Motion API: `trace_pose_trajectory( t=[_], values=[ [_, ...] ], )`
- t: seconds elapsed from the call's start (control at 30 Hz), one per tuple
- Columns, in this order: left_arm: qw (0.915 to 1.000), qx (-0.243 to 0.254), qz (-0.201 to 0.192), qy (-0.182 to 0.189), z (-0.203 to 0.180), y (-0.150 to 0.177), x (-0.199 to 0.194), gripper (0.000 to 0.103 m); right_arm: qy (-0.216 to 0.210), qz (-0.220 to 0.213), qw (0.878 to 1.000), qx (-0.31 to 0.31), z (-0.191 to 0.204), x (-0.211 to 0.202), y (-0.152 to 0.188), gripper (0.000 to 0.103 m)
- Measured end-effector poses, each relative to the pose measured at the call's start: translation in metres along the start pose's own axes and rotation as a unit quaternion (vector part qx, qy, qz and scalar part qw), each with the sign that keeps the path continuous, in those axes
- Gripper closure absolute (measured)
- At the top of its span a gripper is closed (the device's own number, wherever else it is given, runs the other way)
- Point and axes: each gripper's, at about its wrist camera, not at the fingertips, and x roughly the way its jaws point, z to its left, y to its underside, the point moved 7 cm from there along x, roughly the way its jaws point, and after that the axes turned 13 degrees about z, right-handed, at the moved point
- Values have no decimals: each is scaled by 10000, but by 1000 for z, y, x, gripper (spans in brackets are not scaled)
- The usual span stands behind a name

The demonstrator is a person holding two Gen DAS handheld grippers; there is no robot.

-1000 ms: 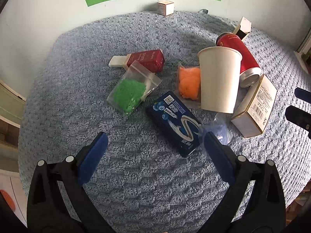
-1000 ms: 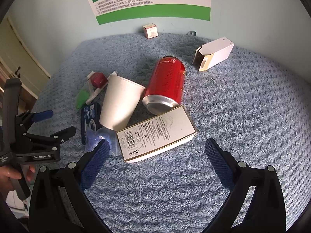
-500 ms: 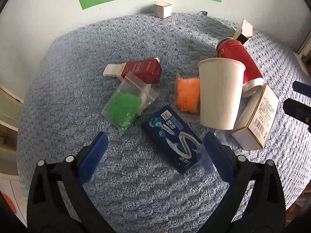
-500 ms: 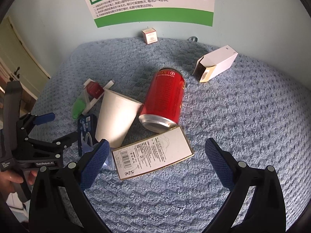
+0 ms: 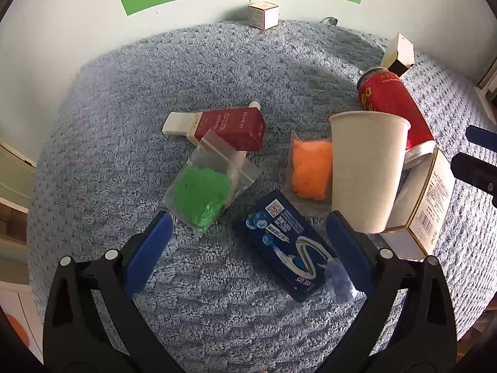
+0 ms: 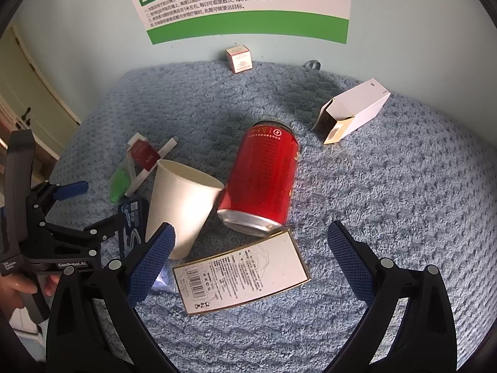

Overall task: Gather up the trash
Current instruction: 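Move both grippers toward the white paper cup and red can, then grasp the white paper cup with the left gripper while the right gripper grasps the red can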

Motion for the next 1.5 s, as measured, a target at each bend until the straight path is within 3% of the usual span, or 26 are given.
trace_pose_trajectory(
  t=[1.5],
  values=[
    [10000, -87, -26, -16, 4, -4, 0, 6, 26, -16, 10000, -56, -3, 4, -5, 6]
  ],
)
